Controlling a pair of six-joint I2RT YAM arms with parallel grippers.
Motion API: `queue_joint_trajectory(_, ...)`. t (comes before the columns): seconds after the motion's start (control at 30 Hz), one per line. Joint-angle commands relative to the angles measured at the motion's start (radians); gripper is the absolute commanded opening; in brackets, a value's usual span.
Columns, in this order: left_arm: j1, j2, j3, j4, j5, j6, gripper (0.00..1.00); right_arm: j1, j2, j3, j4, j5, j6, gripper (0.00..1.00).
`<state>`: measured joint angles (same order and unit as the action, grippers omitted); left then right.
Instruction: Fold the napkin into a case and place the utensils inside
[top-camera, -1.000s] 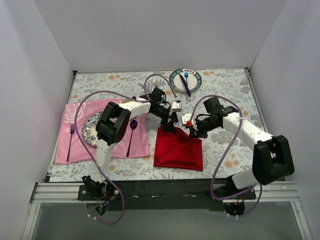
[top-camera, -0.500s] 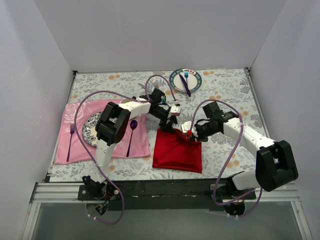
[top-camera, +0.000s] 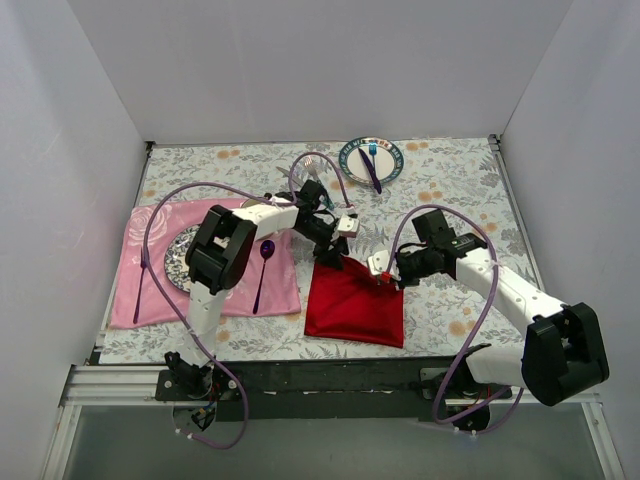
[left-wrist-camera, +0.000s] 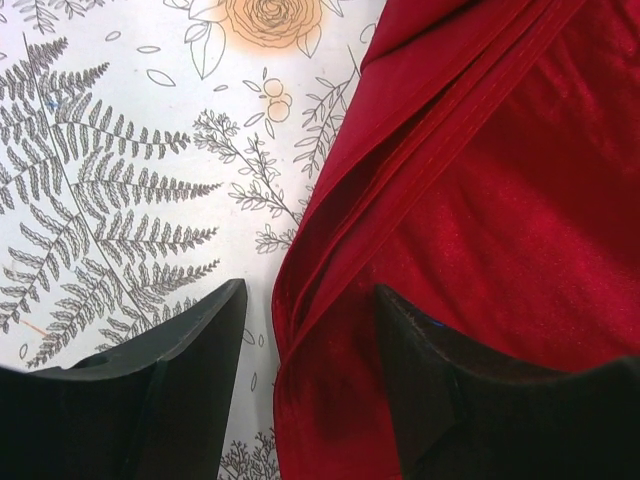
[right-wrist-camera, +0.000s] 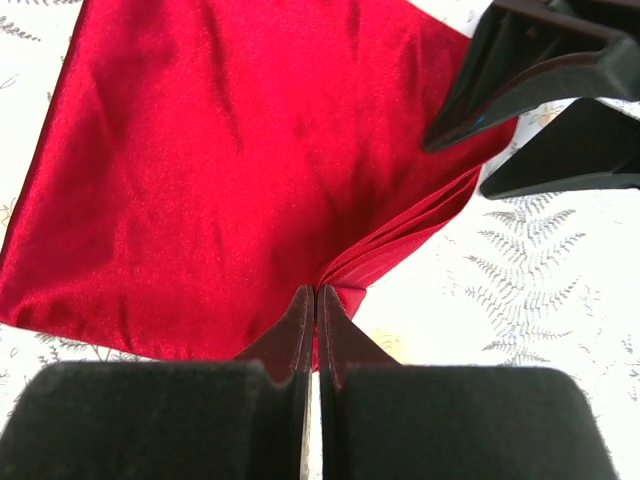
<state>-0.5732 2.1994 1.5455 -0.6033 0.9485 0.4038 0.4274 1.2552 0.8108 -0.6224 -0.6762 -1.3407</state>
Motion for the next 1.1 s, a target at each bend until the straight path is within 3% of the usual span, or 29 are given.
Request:
queue_joint_trajectory(0.0,0.018,-0.049,-0.028,-0.096,-0.076,-0.007,0.51,0.005,-0.022,-0.009,0.003,-0.014,-0.038,0.01)
queue_joint_trajectory(0.27,0.053,-0.076,-0.042,-0.128,-0.083,-0.013,0.47,0.004,-0.048,-0.039,-0.007,-0.005,-0.074,0.01)
queue_joint_trajectory(0.6,0.079,-0.086,-0.016,-0.182,-0.089,-0.003,0.25,0.004,-0.054,-0.055,-0.008,0.009,-0.083,0.01)
queue_joint_trajectory(0.8,0.088,-0.124,-0.03,-0.155,-0.125,-0.037,0.0,0.004,-0.045,-0.045,-0.008,0.026,-0.081,0.01)
queue_joint_trajectory(1.07,0.087,-0.248,-0.139,-0.026,-0.191,-0.103,0.0,0.005,-0.034,-0.041,-0.027,0.04,-0.075,0.01)
